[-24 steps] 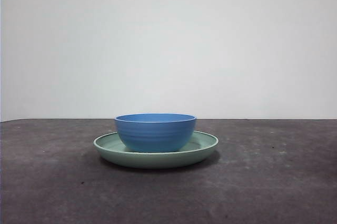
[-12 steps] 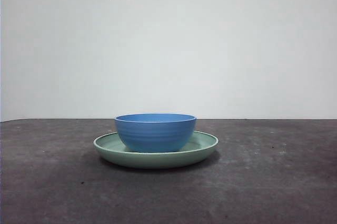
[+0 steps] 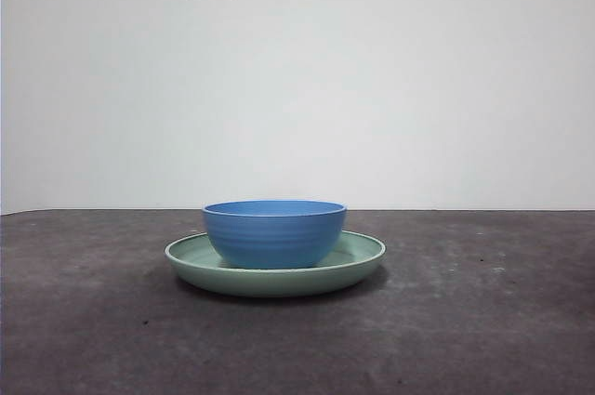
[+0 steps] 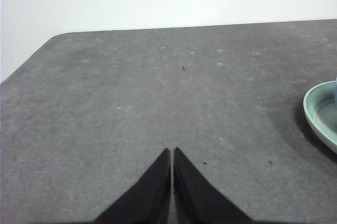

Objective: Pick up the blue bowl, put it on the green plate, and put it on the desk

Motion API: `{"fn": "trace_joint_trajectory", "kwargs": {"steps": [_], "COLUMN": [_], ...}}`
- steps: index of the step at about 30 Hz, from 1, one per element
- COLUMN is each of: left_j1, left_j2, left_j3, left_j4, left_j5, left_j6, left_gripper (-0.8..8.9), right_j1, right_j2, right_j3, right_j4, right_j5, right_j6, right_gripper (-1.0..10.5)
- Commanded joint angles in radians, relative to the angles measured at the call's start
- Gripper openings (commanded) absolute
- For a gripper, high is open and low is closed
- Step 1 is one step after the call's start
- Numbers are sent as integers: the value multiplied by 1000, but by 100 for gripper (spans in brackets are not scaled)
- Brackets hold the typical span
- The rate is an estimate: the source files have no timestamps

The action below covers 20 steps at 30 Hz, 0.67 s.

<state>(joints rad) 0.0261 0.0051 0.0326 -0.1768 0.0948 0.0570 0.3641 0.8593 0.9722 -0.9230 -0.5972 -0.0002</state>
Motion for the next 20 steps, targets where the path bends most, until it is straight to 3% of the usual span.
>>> {"fn": "trace_joint_trajectory", "kwargs": {"steps": [1,3,9,13,20], "left_j1": [2,2,2,2,2], "left_j2": [-2,-2,-2,-2,-2], "left_j3": [-21,-21,-21,-21,-21], "left_j4": [-8,-8,-8,-8,-8], "left_j5": [-2,-2,-2,-2,-2], "left_j6": [-10,-10,-10,-10,-10], "left_gripper": [8,8,8,8,8], "right_j1": [-28,-64,-220,-294,-328], "right_j2": [-18,-44,-219,-357,-586], "right_j3": [16,10,-121,-287,-608], "right_j4": [23,55,336,517,792], "right_j5": [14,22,28,116,267], "right_j6": [-66,-95,-75,-71,-20], "right_gripper": [11,11,11,11,11]}}
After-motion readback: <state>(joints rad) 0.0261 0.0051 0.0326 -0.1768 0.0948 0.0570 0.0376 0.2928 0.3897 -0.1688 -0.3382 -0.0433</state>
